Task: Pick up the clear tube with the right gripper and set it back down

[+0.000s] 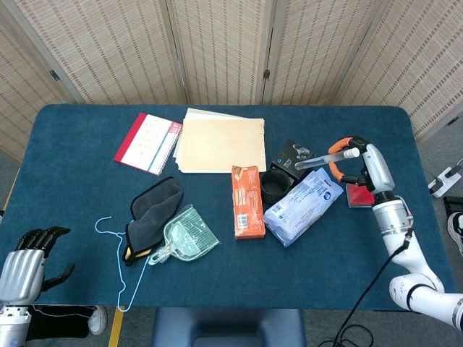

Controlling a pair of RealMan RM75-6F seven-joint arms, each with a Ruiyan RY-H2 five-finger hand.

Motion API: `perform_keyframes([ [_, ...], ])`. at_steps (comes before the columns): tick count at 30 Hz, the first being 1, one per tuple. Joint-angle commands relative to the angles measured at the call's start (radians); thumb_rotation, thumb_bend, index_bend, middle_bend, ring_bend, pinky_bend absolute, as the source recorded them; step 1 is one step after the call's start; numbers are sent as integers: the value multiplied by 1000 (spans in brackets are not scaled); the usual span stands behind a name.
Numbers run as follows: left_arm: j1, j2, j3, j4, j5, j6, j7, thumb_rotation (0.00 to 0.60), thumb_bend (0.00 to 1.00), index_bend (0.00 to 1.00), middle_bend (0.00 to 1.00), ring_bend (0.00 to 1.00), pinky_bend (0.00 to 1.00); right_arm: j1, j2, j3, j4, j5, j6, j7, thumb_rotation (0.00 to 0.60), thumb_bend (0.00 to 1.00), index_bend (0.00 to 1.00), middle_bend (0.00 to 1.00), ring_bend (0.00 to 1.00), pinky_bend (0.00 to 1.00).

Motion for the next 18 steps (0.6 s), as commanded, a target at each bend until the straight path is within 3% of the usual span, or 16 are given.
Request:
perform_keyframes([
  [1, 0, -1, 1, -1, -1, -1, 1, 600, 264, 287, 292, 283, 222, 14, -15, 0, -4, 28, 5, -14, 600, 346, 734, 476, 218, 121],
  [9, 1, 1, 2, -1, -3, -2, 3, 600, 265, 287, 292, 283, 222, 20, 5, -19, -93, -35, -67, 109, 600, 345, 734, 476, 218, 121],
  [18, 3, 0, 4, 4, -5, -2, -3, 600, 265, 286, 292, 283, 222, 79, 9, -27, -60, 46, -117, -46, 600, 346, 734, 474, 218, 121],
])
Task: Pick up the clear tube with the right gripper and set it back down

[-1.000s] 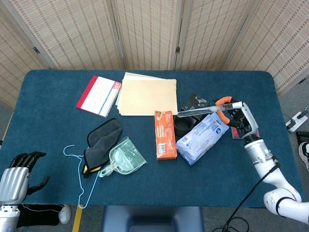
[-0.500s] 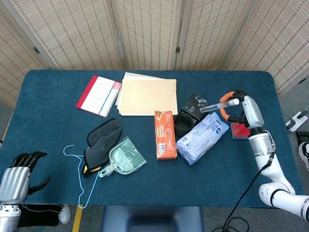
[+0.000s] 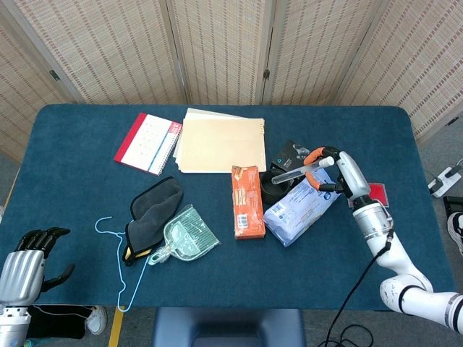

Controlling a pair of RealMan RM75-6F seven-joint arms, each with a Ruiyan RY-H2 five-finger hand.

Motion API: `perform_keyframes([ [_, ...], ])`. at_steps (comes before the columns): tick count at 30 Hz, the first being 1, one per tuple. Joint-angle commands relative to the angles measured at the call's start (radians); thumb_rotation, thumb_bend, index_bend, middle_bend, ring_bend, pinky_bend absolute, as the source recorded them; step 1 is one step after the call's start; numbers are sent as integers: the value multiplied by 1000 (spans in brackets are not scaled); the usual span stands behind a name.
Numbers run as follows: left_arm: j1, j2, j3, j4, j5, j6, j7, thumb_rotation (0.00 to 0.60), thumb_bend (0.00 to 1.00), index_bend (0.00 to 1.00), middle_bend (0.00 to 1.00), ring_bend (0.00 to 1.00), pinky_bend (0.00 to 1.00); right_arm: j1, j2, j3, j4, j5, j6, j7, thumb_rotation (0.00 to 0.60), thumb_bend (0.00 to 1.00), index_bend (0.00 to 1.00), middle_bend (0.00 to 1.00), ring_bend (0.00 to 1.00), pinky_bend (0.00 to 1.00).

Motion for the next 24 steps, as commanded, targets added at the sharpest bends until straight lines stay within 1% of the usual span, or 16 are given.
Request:
perform_keyframes([
  [1, 0, -1, 0, 1, 0, 0, -1, 600, 265, 286, 292, 283, 222, 37, 9, -4, 14, 53, -28, -92, 600, 346, 734, 473, 218, 121],
  [5, 0, -4, 0, 3, -1, -1, -1, 600, 263, 287, 292, 283, 223, 62, 12, -8, 8, 91, -47, -155, 600, 345, 734, 472, 218, 121],
  [12, 0, -6, 0, 6, -3, -2, -3, 600, 264, 287, 292, 283, 222, 107, -22, -17, 29, 149, -65, -239, 600, 345, 734, 471, 218, 121],
  [17, -1, -10, 2, 8, -4, -6, -4, 600, 265, 287, 291, 283, 222, 143, -84, -33, 76, 184, -79, -284, 600, 346, 734, 471, 218, 121],
  [24, 4, -9, 4, 12, -8, -1, -9, 600, 265, 287, 291, 283, 223, 171, -179, -52, 160, 209, -84, -309, 600, 346, 734, 462, 218, 121],
])
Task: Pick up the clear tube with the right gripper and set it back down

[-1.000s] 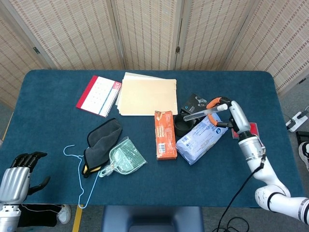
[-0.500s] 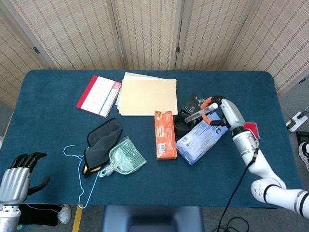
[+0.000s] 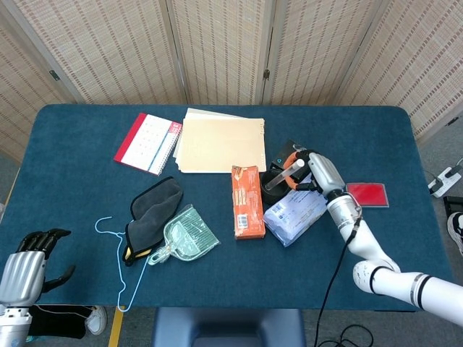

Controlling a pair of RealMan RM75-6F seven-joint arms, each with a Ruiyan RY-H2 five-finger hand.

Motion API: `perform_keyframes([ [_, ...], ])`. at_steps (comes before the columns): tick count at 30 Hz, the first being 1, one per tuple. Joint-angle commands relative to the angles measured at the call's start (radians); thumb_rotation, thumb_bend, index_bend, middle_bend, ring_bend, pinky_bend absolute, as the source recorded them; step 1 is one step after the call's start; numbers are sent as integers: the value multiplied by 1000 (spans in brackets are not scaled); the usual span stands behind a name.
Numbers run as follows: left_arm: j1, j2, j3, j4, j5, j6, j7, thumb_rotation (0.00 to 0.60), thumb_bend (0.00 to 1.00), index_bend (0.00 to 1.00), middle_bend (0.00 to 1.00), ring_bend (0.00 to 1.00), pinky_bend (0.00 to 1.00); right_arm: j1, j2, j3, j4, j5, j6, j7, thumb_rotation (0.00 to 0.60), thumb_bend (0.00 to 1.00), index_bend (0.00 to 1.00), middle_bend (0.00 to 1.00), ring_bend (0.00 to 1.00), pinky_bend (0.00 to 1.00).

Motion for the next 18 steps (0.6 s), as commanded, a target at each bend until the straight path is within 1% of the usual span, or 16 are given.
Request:
perform_keyframes([
  [1, 2, 1, 1, 3, -2, 0, -3, 600, 265, 287, 291, 283, 223, 14, -45, -16, 51, 8, 4, -23, 600, 346, 734, 458, 218, 121],
  [8, 1, -3, 3, 7, -1, -3, -5, 600, 263, 286, 291, 283, 222, 18, -108, -41, 118, -16, 29, -63, 600, 345, 727, 413, 199, 122],
  [11, 0, -2, 3, 8, -2, -5, -5, 600, 264, 287, 291, 283, 222, 17, -112, -48, 125, -25, 26, -70, 600, 346, 660, 381, 171, 121],
  [13, 1, -3, 2, 8, -3, -4, -6, 600, 264, 286, 291, 283, 222, 15, -104, -52, 123, -27, 12, -71, 600, 345, 541, 328, 133, 116],
  [16, 1, -4, 4, 11, -3, -6, -6, 600, 263, 287, 291, 283, 222, 11, -91, -56, 121, -31, -6, -64, 600, 345, 298, 230, 60, 98],
  [18, 1, -5, 4, 12, -2, -6, -8, 600, 263, 287, 291, 283, 222, 7, -81, -58, 123, -36, -18, -55, 600, 344, 201, 194, 28, 89],
])
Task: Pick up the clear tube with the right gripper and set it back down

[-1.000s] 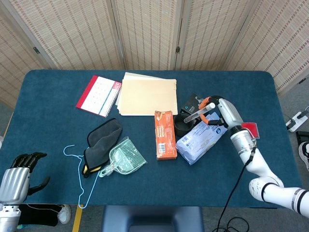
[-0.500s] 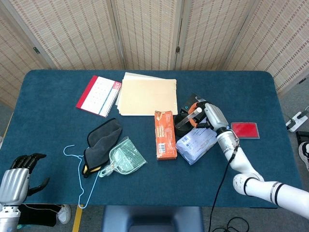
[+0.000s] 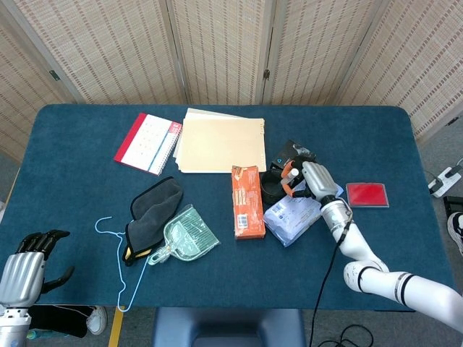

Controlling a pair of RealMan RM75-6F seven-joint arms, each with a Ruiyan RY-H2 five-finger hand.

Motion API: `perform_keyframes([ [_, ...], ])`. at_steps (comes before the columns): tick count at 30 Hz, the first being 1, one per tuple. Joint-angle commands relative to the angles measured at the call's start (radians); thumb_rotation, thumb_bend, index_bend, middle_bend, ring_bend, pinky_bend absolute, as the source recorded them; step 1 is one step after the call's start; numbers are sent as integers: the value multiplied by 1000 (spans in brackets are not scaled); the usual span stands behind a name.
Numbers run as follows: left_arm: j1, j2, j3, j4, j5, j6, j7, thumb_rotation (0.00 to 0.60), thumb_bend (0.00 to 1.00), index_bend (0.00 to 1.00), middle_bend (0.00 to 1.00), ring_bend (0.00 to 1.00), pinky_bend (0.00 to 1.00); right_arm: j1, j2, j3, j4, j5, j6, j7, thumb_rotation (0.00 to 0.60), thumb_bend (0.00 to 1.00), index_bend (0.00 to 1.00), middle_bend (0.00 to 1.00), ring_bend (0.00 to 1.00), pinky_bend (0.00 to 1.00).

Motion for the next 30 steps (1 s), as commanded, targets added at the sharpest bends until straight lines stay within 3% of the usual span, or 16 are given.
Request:
perform_keyframes([
  [1, 0, -1, 0, 1, 1, 1, -2, 600, 263, 287, 291, 283, 222, -6, 13, -3, 2, -7, -12, 10, 600, 342, 152, 177, 15, 84],
  [6, -1, -3, -2, 5, 0, 0, -8, 600, 263, 287, 291, 283, 222, -38, 57, -2, -25, -53, 19, 38, 600, 320, 28, 140, 0, 78],
  [11, -3, -4, -5, 8, 0, -1, -10, 600, 264, 287, 291, 283, 222, -66, 88, -4, -47, -94, 61, 55, 600, 320, 17, 135, 0, 76],
  [14, -6, -7, -11, 10, -1, 2, -14, 600, 264, 287, 291, 283, 222, -173, 180, -10, -133, -197, 247, 83, 600, 322, 16, 161, 1, 76],
  [16, -7, -9, -13, 11, -1, 3, -12, 600, 265, 287, 291, 283, 222, -216, 211, -23, -158, -232, 314, 76, 600, 323, 43, 208, 23, 75],
  [21, -10, -19, -20, 8, 1, 9, 3, 600, 264, 286, 293, 286, 223, -339, 275, -85, -207, -310, 477, 19, 600, 326, 170, 286, 95, 74],
  [30, -17, -18, -28, -20, 10, 16, 39, 600, 264, 286, 293, 286, 223, -521, 353, -220, -272, -423, 621, 22, 600, 326, 182, 245, 89, 74],
])
